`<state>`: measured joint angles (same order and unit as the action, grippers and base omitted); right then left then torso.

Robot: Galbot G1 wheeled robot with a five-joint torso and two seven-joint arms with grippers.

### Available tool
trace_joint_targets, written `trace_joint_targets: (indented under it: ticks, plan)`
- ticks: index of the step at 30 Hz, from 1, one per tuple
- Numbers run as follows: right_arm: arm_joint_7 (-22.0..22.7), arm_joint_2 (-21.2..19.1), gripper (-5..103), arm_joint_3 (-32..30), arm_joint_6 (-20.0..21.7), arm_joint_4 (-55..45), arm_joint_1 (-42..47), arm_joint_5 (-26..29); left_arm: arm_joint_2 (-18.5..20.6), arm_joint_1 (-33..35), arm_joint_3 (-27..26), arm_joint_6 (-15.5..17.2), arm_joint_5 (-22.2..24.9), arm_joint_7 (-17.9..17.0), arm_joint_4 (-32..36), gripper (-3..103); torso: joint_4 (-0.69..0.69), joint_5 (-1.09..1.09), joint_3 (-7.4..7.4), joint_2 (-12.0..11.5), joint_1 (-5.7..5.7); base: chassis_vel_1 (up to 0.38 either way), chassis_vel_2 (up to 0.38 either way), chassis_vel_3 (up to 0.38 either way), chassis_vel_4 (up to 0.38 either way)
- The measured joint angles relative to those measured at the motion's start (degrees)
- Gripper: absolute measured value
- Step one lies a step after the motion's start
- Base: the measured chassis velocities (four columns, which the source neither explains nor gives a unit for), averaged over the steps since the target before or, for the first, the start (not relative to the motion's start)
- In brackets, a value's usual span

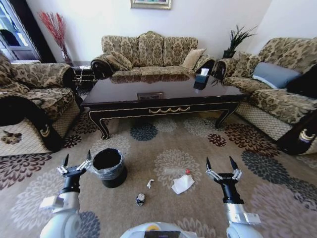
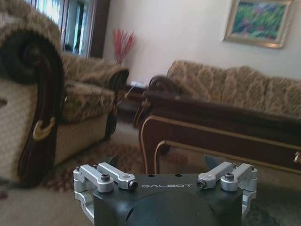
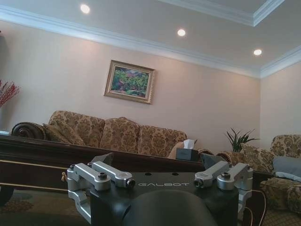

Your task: Move to the front of the table and pick up the trash from the floor, then place it into the trash bin.

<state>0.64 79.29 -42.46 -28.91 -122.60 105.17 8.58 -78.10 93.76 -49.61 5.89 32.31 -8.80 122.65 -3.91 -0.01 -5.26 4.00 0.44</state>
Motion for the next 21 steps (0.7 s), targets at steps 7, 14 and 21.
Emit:
trace_joint_targets:
  ticks: [7,14,21]
  plan:
    - [0.23,0.23,100,-0.04,0.01,0.34,0.37,-0.42,5.34,-4.94,0.53,8.43,7.68,-5.76,-5.08,100,0.00,0.00,0.00,0.00,0.00,0.000,0.000,0.000,0.000]
    - [0.38,0.83,100,0.20,-0.27,2.06,-0.01,-1.19,9.77,-10.70,2.89,12.26,14.28,-5.66,-12.73,100,-0.01,0.00,0.00,0.00,-0.01,0.000,0.000,0.000,0.000]
    - [0.45,-0.08,100,1.60,-0.28,4.81,-2.03,-1.19,9.81,-12.77,3.64,14.64,19.95,-8.02,-18.31,100,0.01,0.01,0.00,0.00,-0.01,0.000,0.000,0.000,0.000]
